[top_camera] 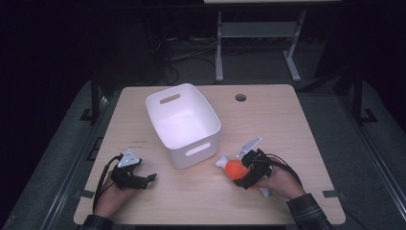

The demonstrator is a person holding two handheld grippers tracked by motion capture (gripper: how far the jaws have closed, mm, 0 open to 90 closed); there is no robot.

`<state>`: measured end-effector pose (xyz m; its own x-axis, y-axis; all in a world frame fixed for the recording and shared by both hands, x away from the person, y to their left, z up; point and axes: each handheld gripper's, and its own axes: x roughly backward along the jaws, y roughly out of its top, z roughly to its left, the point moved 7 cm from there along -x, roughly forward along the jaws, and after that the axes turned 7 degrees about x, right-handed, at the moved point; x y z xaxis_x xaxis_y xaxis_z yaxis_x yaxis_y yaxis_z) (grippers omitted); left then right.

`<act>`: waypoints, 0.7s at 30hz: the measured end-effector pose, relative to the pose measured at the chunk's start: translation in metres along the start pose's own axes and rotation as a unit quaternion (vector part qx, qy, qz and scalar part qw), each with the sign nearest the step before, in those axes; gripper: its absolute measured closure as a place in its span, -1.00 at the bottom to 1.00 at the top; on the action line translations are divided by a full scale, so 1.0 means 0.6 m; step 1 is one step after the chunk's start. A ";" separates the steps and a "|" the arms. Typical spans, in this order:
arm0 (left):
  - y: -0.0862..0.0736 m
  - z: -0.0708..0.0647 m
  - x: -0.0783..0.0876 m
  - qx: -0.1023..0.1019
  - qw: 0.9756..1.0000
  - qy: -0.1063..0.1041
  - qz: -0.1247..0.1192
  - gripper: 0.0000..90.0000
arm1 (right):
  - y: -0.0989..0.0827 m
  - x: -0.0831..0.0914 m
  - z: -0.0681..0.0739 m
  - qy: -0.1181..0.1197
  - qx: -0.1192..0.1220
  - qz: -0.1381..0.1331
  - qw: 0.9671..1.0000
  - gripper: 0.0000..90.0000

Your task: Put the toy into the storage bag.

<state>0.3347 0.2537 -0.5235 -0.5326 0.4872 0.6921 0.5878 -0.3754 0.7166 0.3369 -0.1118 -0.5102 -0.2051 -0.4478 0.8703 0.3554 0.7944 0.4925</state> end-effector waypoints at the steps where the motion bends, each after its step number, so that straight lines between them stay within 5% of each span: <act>1: 0.000 0.000 0.000 0.000 1.000 0.000 0.000 -0.71 | -0.001 0.000 0.001 0.001 0.000 0.002 1.000 -0.87; 21: 0.000 0.000 0.000 0.000 1.000 0.000 0.000 -0.71 | -0.003 0.001 0.005 0.001 0.008 0.008 1.000 -0.63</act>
<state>0.3347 0.2536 -0.5235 -0.5329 0.4873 0.6918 0.5877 -0.3751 0.7169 0.3335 -0.1124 -0.5106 -0.1976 -0.4357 0.8781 0.3431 0.8084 0.4783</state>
